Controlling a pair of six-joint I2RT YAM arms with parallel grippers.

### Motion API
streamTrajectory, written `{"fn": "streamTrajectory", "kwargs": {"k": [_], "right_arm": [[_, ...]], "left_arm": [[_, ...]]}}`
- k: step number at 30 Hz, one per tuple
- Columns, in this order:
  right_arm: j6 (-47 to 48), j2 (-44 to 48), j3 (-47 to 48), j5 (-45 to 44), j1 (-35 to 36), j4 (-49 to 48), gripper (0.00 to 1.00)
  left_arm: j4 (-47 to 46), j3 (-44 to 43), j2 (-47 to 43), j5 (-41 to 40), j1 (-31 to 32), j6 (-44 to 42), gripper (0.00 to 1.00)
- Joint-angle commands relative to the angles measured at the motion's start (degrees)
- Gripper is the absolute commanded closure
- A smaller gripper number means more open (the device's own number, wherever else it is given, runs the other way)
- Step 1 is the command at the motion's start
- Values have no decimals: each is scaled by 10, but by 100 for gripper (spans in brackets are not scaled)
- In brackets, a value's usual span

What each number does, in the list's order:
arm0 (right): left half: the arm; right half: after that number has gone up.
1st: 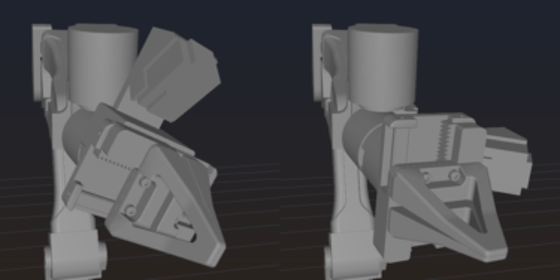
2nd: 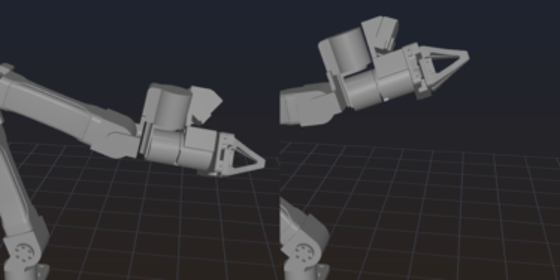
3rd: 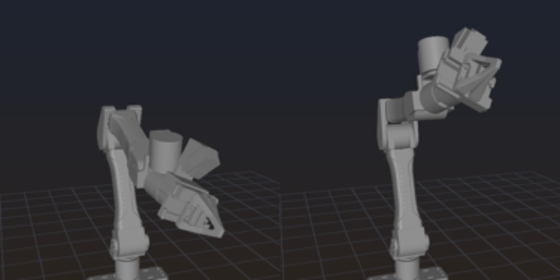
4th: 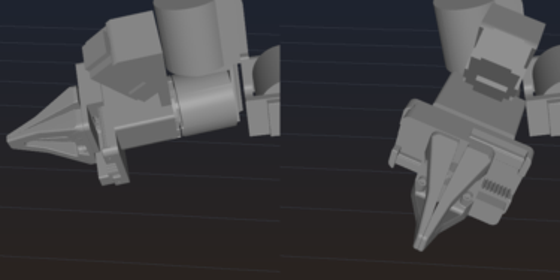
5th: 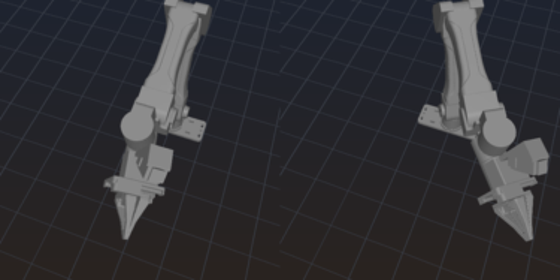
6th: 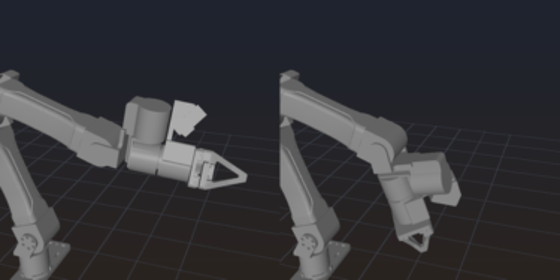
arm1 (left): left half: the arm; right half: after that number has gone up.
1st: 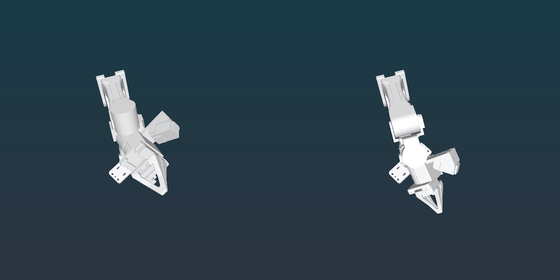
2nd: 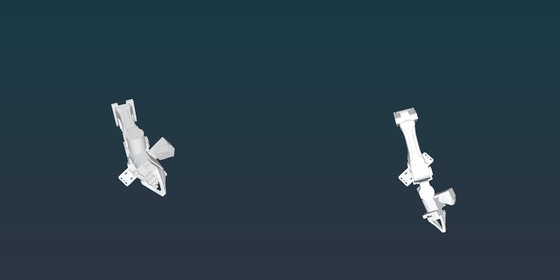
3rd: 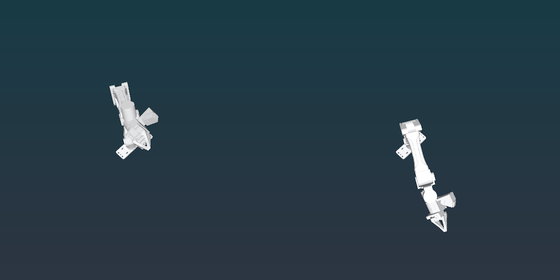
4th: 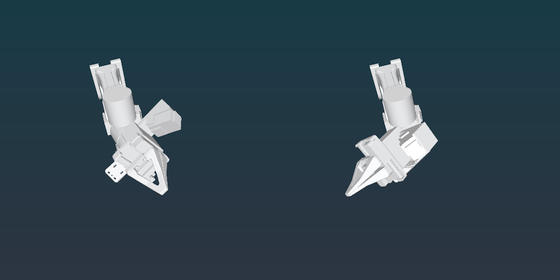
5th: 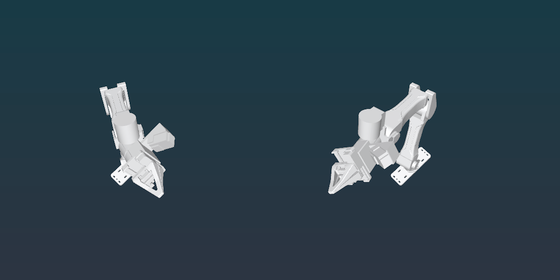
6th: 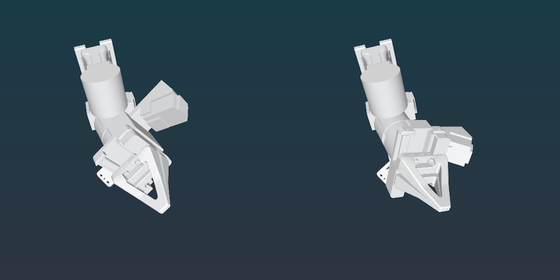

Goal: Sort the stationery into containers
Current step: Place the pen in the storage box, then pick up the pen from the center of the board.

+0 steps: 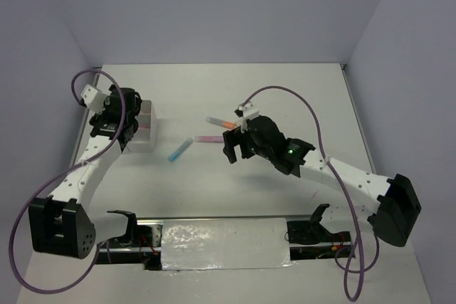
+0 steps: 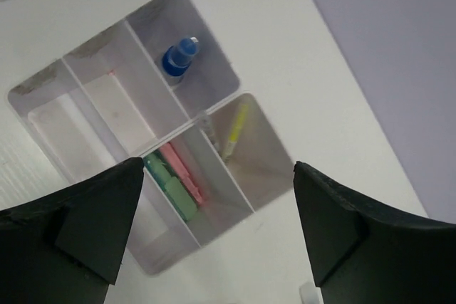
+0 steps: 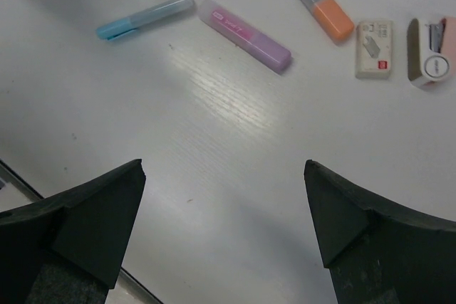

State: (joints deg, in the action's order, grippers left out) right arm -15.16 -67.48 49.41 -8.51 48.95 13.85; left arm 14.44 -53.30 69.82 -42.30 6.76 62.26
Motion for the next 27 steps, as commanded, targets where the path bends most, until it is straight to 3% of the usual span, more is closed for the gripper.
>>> {"fn": "streamTrajectory", "kwargs": {"k": [1,6,7,10,15,18,25,27], "right_arm": [[66,-64,63,65,-4,-14,0],[168,-205,165,119,-13,44,0],[187,-247,183,126,-13,64,1],[247,-318,248,119,-21,100,1],[321,-406,350,183,-59,151,3],[354,-463,401,197,-71,195,8],[380,-563,467,199,-84,240,16],[377,-571,470,200,-83,245,27]], "left_arm": [[32,-72,-36,116,-3,-120,1],[120,-135,-71,274,-3,-249,1],[134,-134,-80,328,-3,-297,1],[169,-105,-111,389,-3,-366,1],[178,-19,-177,419,-3,-434,1],[154,42,-210,419,-3,-421,1],[150,42,-228,434,-1,-423,1],[152,40,-226,430,-1,-424,1]]}}
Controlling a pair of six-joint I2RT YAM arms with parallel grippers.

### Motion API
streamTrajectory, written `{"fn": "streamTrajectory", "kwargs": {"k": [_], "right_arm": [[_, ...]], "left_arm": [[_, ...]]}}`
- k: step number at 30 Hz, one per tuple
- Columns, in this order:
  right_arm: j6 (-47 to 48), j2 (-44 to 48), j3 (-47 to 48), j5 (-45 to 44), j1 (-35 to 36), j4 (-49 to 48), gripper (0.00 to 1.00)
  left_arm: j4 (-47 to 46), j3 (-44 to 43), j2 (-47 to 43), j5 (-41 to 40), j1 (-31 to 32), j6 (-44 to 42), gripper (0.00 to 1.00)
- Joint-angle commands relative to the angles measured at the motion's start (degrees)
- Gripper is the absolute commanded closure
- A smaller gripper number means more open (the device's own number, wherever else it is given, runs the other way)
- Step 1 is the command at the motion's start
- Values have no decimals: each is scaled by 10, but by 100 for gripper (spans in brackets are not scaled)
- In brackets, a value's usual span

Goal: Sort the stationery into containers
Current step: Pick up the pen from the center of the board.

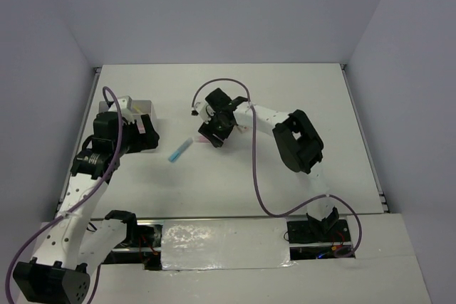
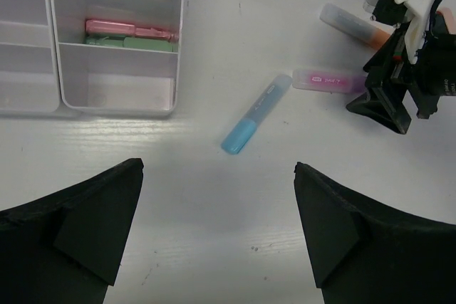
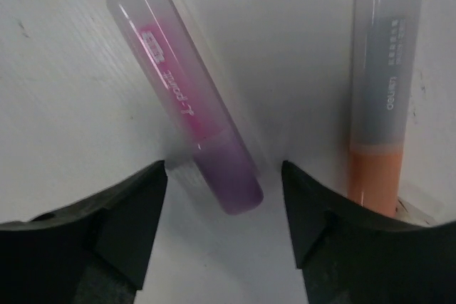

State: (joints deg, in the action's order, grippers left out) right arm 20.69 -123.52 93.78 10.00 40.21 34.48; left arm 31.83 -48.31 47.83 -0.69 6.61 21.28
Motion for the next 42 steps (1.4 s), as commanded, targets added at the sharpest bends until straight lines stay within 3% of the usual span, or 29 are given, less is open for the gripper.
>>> {"fn": "streamTrajectory", "kwargs": {"k": [1,2,4,5,9,12,16,19,21,25,26,28,32,35,39,42], "right_arm": [[17,-7,13,16,4,32,31],[17,-1,2,19,8,26,39],[14,18,-38,5,15,-4,44],[12,25,-53,-3,22,-14,58],[3,56,-103,-24,28,-51,86],[-13,100,-135,-27,28,-76,96],[-30,217,-177,-10,38,-83,99],[-47,303,-212,-9,65,-94,100],[-70,357,-238,-8,83,-110,100],[-132,418,-274,-14,113,-155,100],[-144,435,-287,-36,121,-178,100],[-180,449,-296,-66,136,-196,100],[-232,489,-305,-117,146,-231,100],[-248,514,-320,-103,152,-253,100],[-251,521,-324,-103,169,-269,100],[-246,514,-318,-103,181,-262,100]], "left_arm": [[-21,-10,-5,13,1,-14,1],[-21,-11,-6,13,1,-14,1],[-22,-10,-6,16,1,-14,1],[-22,-10,-6,14,1,-13,1],[-24,-9,-4,18,1,-14,1],[-28,-8,0,34,1,-17,1],[-51,-11,15,131,1,-8,1],[-102,13,24,224,2,86,1],[-187,46,13,280,14,181,1],[-322,90,-5,260,85,349,1],[-390,102,-5,257,96,369,1],[-419,101,3,249,125,404,1],[-443,83,26,231,163,418,2],[-438,75,39,210,179,417,5],[-443,81,56,202,181,417,21],[-434,74,70,193,181,406,25]]}}
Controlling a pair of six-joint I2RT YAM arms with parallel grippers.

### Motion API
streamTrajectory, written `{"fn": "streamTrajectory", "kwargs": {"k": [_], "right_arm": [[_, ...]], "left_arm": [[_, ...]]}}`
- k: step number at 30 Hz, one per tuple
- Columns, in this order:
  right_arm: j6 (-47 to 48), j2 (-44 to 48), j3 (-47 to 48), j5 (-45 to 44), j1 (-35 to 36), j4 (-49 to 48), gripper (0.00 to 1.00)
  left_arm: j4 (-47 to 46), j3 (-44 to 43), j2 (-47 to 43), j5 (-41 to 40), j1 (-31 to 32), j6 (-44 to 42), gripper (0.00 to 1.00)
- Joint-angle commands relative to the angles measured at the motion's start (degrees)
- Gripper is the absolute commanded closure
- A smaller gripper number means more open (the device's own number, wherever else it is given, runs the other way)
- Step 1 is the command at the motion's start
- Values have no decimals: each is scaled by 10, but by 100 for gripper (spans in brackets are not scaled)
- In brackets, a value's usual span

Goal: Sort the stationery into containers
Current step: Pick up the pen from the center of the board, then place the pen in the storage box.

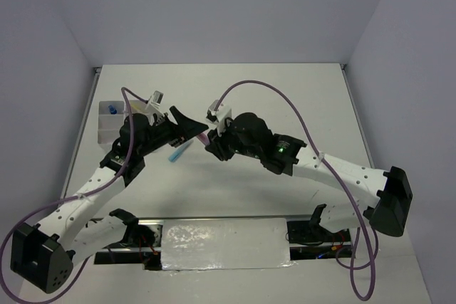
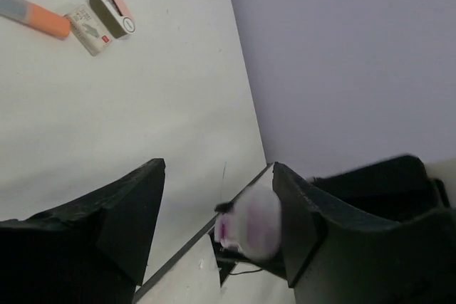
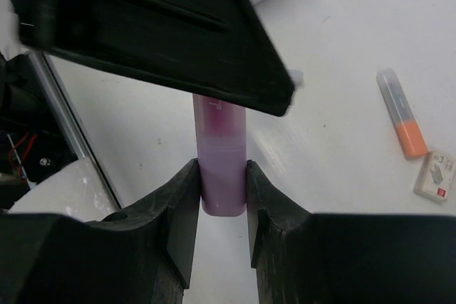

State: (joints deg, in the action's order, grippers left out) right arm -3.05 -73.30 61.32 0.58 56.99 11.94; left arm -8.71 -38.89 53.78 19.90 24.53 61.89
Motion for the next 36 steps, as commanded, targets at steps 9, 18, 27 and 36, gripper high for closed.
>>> {"fn": "streamTrajectory", "kwargs": {"k": [9,18,27,36], "right_arm": [[-11,-6,1,-53,21,-36,100],[-100,65,-56,-140,-38,-38,0],[-108,138,-135,-75,-47,-41,0],[-108,191,-185,-32,-48,-57,0]], "left_arm": [[57,-107,26,-62,2,-72,100],[364,-236,26,-525,-22,-179,100],[372,-253,105,-708,-225,-60,100],[294,-230,203,-761,-278,-2,99]]}}
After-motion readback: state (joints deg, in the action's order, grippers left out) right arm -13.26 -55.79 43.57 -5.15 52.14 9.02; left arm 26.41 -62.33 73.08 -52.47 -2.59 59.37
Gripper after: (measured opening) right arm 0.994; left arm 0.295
